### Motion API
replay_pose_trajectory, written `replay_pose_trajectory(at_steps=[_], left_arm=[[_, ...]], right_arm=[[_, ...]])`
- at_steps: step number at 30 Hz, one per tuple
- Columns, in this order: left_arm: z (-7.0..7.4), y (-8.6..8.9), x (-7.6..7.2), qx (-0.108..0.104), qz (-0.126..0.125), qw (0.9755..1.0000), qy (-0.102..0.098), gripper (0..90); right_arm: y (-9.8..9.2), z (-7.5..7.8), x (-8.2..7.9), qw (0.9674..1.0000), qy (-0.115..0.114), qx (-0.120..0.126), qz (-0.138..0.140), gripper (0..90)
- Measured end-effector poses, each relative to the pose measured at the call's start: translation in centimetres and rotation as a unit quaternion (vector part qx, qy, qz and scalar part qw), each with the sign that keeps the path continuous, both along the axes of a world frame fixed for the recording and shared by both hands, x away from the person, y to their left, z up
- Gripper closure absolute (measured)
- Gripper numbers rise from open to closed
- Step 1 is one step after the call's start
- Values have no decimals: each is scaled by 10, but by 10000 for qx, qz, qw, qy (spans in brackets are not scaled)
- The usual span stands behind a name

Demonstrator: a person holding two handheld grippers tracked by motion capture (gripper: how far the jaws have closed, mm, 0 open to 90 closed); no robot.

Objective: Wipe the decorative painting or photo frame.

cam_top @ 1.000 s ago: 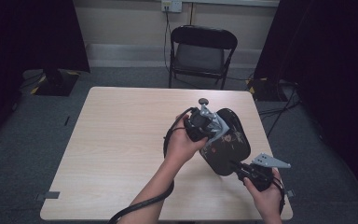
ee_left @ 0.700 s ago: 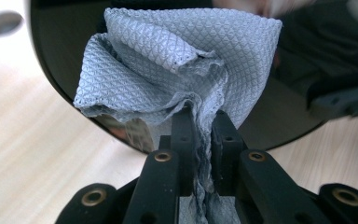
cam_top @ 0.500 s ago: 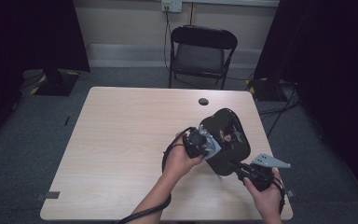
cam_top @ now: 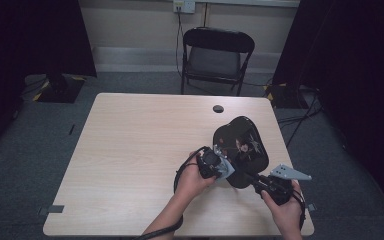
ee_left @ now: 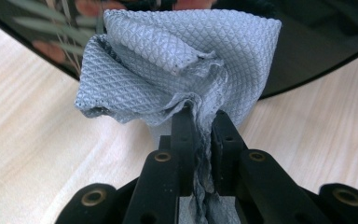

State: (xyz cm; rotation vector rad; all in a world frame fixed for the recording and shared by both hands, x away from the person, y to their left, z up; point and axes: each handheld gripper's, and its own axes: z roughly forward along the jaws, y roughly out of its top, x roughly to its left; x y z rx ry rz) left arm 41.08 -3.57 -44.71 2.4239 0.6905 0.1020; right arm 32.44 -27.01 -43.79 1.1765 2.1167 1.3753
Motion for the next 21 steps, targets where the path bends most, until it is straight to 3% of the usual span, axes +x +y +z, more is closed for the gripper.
replay_pose_trajectory(at_steps=[4,6,10,16,21], left_arm=[[-5,-1,-1,142,-46,9998,101,819],[-6,-2,-2,313,-76,9993,188,816],[-2,2,-3,354,-100,9992,181,818],[27,24,1,-113,134,9998,22,822],[64,40,4,-624,447,9965,-336,824]], right_arm=[[0,0,0,10000,1,1,0,781],[0,0,0,10000,-1,1,-3,781],[0,0,0,10000,1,-7,5,781],[0,0,0,10000,2,-9,0,781],[1,0,0,10000,1,0,-4,781]])
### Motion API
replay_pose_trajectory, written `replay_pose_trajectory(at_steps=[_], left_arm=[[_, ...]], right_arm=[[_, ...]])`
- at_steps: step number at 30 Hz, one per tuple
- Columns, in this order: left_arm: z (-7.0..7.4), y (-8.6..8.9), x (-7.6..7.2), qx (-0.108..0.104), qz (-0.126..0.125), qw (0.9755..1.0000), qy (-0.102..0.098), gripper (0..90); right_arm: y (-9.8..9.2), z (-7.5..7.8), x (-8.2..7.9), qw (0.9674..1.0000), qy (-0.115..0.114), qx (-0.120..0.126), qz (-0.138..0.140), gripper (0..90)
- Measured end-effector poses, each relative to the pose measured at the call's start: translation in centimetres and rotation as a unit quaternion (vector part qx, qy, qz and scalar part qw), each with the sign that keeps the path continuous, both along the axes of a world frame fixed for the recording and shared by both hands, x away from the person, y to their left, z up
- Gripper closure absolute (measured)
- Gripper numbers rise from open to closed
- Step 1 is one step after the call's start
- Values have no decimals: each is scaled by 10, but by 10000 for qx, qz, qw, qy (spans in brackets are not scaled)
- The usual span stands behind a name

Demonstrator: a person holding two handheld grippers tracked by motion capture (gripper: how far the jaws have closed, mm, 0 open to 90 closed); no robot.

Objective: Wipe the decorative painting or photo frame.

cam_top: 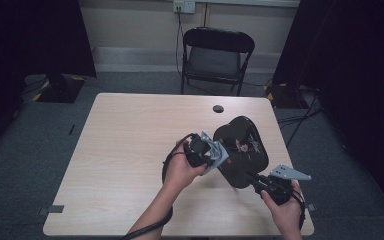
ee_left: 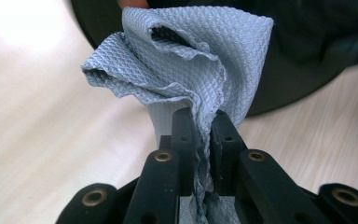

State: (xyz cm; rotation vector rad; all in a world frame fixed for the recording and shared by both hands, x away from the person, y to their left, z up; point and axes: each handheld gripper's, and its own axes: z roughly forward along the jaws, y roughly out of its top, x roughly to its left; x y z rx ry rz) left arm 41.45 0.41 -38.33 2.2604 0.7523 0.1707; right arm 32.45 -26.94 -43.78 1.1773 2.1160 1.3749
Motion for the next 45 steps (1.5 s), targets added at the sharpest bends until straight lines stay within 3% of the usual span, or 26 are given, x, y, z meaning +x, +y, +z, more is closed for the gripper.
replay_pose_trajectory(at_steps=[4,8,17,25,30,36,45], left_arm=[[30,7,3,-391,155,9986,-335,823],[53,2,4,-606,145,9962,-607,823],[78,-31,2,-760,-146,9935,-840,821],[71,-42,3,-690,-237,9944,-766,818],[63,-42,2,-521,-251,9955,-755,818],[43,-41,-1,-276,-297,9968,-691,818],[7,-41,-7,-47,-378,9984,-423,819]], right_arm=[[1,0,0,10000,0,3,-8,782],[1,-1,1,10000,3,4,6,782],[1,-1,0,10000,-7,-6,3,782],[1,-1,0,10000,1,-16,10,781],[1,-1,0,10000,-5,-19,12,780],[1,0,0,10000,-4,-27,11,781],[2,0,0,10000,-9,-34,15,779]])
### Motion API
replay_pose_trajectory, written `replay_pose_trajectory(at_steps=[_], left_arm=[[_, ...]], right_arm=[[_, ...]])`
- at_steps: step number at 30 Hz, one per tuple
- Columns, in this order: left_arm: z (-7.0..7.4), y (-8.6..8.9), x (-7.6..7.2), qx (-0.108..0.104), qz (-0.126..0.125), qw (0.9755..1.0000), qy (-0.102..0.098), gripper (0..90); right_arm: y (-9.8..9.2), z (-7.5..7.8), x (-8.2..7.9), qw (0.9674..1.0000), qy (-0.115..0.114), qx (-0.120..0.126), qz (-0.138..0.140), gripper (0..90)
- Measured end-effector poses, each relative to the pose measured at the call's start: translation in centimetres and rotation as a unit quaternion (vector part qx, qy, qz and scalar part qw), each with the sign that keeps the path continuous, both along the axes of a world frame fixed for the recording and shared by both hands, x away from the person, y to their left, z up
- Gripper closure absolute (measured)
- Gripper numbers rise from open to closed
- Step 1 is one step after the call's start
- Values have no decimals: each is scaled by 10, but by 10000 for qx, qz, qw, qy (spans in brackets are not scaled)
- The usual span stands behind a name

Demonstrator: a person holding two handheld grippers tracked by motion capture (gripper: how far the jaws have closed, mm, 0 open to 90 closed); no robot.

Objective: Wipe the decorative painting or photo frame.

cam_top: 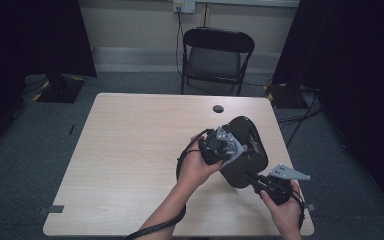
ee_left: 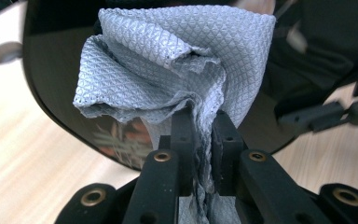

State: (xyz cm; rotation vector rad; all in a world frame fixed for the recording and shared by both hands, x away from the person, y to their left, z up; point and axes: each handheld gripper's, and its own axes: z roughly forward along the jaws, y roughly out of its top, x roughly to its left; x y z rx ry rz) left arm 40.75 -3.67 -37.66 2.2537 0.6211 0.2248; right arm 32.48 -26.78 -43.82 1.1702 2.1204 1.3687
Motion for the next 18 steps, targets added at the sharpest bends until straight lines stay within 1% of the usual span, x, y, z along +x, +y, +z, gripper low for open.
replay_pose_trajectory(at_steps=[1,3,5,8,9,12,13,16,18], left_arm=[[-5,0,-1,66,-4,10000,46,819],[-16,-1,-3,106,-2,9999,109,819],[-26,-2,-4,268,-39,9995,167,819],[-39,-2,-5,406,-67,9987,311,819],[-43,-2,-5,462,-88,9984,322,819],[-54,-2,-6,526,-76,9977,429,819],[-56,-2,-6,586,-103,9971,467,819],[-64,-2,-6,654,-100,9962,564,819],[-69,-2,-7,749,-110,9952,618,819]], right_arm=[[0,0,0,10000,1,1,1,779],[0,0,0,10000,0,3,-2,779],[0,0,0,10000,-1,2,0,778],[0,0,0,10000,-5,-7,-1,778],[0,0,0,10000,-6,-7,-4,778],[0,0,0,10000,-10,-18,0,778],[0,0,0,10000,-8,-16,1,778],[0,0,0,10000,-11,-16,-1,777],[1,0,0,10000,-11,-14,0,777]])
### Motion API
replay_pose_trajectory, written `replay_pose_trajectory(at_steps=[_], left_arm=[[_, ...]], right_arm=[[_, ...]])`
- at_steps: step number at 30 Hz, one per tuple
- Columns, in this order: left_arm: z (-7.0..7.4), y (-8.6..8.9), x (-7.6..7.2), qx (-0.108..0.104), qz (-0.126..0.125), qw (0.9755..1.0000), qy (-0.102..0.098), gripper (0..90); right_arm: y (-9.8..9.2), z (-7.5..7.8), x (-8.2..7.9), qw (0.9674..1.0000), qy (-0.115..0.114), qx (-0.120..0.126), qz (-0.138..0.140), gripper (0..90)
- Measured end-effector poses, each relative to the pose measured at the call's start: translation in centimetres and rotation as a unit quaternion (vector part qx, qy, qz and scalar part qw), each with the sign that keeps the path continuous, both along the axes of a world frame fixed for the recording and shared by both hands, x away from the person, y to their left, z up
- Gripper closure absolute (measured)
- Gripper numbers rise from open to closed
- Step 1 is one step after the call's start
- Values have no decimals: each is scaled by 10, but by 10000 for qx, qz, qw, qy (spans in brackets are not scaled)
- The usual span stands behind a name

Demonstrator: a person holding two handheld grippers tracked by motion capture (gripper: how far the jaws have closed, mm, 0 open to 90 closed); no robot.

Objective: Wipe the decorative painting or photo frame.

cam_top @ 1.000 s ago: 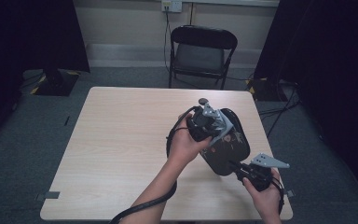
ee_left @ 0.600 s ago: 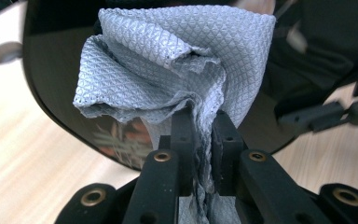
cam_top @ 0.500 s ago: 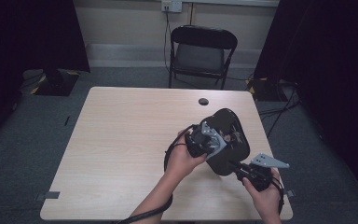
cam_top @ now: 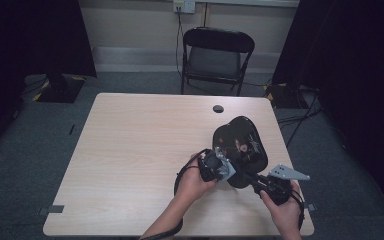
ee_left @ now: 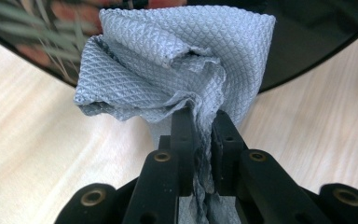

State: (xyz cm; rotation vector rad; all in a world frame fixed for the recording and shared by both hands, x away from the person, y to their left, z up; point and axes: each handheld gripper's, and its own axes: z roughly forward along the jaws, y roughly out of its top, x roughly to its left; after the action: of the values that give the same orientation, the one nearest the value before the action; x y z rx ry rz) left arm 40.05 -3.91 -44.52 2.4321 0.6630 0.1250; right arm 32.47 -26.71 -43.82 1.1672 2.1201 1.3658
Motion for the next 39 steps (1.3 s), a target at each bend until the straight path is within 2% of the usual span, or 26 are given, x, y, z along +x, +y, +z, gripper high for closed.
replay_pose_trajectory(at_steps=[6,9,11,14,17,20,24,26,29,31,36,39], left_arm=[[-9,-3,-4,229,-36,9996,182,813],[-10,-3,-5,325,-91,9992,196,811],[-9,-2,-6,313,-82,9993,183,812],[2,5,-5,187,-18,9997,144,813],[18,16,-2,-103,95,9999,40,815],[38,26,-1,-342,242,9990,-143,815],[68,35,3,-698,391,9960,-391,814],[82,39,4,-933,451,9935,-466,810],[101,41,5,-1131,480,9903,-655,813],[113,40,5,-1207,449,9887,-763,815],[136,30,4,-1478,368,9829,-1034,819],[146,23,2,-1660,343,9774,-1262,820]], right_arm=[[0,0,0,10000,6,3,-1,776],[0,0,0,10000,3,-5,-1,776],[0,0,0,10000,2,-5,-2,776],[0,0,0,10000,13,-4,-3,775],[1,0,0,10000,14,-8,-8,775],[1,0,0,10000,24,-3,-16,775],[2,0,0,10000,11,6,-18,775],[2,0,0,10000,4,-1,-14,775],[2,-1,0,10000,24,-5,-8,777],[2,-1,0,10000,30,0,-7,778],[2,-1,0,10000,18,-4,-9,778],[2,-1,0,10000,28,-11,-7,778]])
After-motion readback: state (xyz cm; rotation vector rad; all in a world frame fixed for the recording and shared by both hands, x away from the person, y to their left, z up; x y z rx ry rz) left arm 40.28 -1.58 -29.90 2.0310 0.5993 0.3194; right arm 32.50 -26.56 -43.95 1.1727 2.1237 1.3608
